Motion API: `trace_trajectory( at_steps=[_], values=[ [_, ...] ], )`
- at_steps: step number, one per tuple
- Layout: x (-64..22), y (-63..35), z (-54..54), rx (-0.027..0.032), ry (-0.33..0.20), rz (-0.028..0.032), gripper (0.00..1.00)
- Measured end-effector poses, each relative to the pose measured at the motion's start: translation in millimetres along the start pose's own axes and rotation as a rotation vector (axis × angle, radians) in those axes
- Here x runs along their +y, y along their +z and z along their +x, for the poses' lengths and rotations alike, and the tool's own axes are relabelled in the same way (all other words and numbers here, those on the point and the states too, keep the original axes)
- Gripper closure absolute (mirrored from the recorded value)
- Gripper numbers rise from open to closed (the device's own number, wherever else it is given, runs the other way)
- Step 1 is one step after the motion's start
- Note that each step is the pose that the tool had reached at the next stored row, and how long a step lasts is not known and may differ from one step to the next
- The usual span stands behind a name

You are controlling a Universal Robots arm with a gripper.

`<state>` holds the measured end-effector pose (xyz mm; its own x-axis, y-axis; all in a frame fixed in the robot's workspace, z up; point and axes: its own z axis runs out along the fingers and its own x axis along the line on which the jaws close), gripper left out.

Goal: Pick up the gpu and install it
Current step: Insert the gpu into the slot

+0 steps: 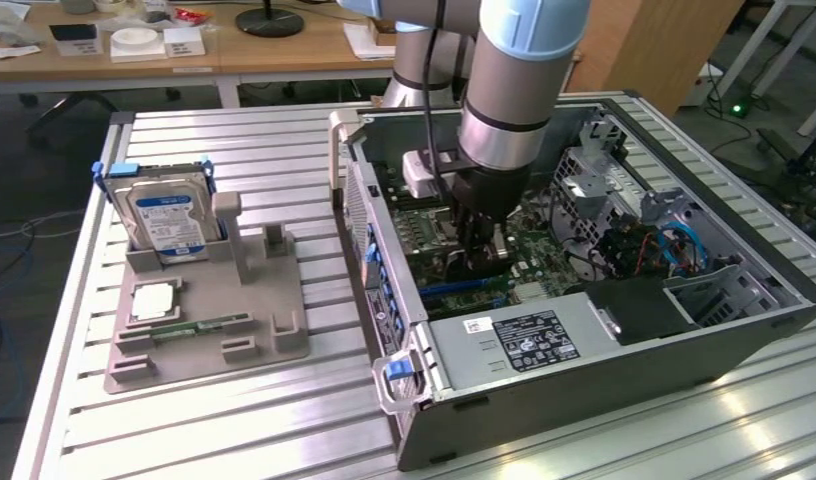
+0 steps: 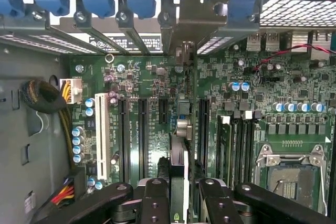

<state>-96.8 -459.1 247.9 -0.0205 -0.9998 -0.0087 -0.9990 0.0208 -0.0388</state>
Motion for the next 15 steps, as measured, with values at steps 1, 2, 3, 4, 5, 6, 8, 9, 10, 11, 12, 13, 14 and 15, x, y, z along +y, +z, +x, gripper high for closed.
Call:
trace_trajectory(
  at_steps=[1, 2, 3, 4, 5, 6, 8, 9, 10, 11, 12, 13, 14, 15],
  values=[
    [0.1, 0.2, 0.0, 0.0001, 0.000, -0.0001, 0.73],
    [0.1, 0.3, 0.0, 0.0001, 0.000, -0.0001, 0.73],
    [0.1, 0.3, 0.0, 0.0002, 0.000, -0.0001, 0.73],
    [0.2, 0.4, 0.0, 0.0000, 0.000, 0.0000, 0.73],
    [0.2, 0.4, 0.0, 0.0000, 0.000, 0.0000, 0.73],
    [0.2, 0.4, 0.0, 0.0000, 0.000, 0.0000, 0.73],
    [0.2, 0.5, 0.0, -0.0007, 0.000, 0.0000, 0.73],
    [0.2, 0.5, -0.1, -0.0017, 0.000, 0.0001, 0.73],
    [0.3, 0.5, -0.1, -0.0023, 0.000, 0.0000, 0.73],
    [0.3, 0.5, 0.0, -0.0027, 0.000, 0.0000, 0.73],
    [0.3, 0.7, 0.0, -0.0029, 0.000, 0.0000, 0.73],
    [0.2, 0.8, 0.1, -0.0028, 0.000, 0.0000, 0.73],
    [0.3, 0.8, 0.1, -0.0026, 0.000, -0.0002, 0.73],
    [0.3, 1.0, 0.1, -0.0026, 0.000, -0.0002, 0.73]
  ],
)
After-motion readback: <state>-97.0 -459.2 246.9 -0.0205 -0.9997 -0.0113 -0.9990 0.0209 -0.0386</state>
